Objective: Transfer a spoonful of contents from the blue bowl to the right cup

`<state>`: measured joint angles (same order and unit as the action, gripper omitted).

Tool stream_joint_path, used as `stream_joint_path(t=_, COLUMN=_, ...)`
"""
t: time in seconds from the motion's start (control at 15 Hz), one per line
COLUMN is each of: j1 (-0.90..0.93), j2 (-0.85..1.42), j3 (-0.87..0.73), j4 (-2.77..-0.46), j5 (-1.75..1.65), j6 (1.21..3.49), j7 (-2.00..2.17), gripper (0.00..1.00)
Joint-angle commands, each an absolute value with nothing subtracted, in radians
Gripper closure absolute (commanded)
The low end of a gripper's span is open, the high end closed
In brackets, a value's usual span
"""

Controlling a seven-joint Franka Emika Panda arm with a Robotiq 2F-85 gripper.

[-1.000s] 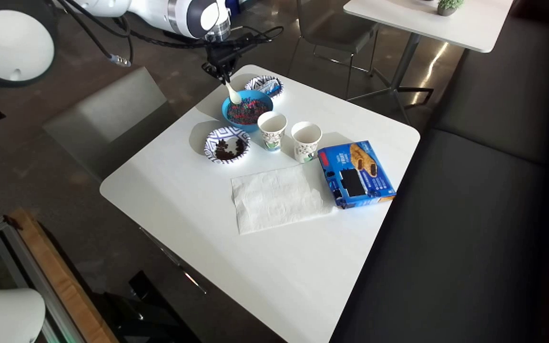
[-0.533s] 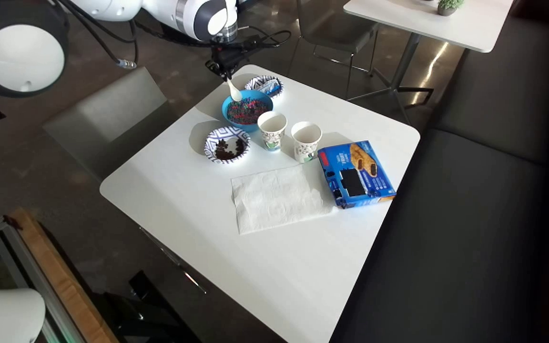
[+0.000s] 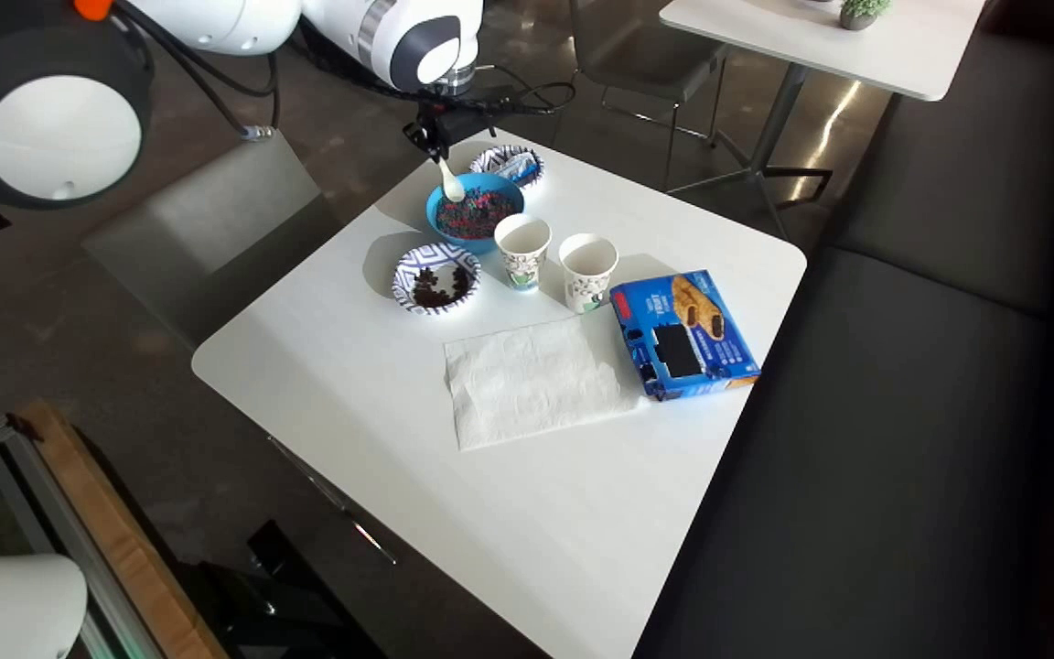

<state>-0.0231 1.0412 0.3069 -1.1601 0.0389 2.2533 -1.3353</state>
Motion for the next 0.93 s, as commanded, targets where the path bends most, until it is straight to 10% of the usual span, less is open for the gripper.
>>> stream_joint_path(t=0.0, j1=-0.056, j2=1.036, j3=0.321, j4=-1.177, j5=0.086, j6=2.201, j7=-1.412, gripper=0.97)
stream_joint_path(t=0.87, j1=-0.071, j2=1.064, j3=0.284, j4=-1.152, j5=0.081, j6=2.101, j7=-1.59, gripper=0.97)
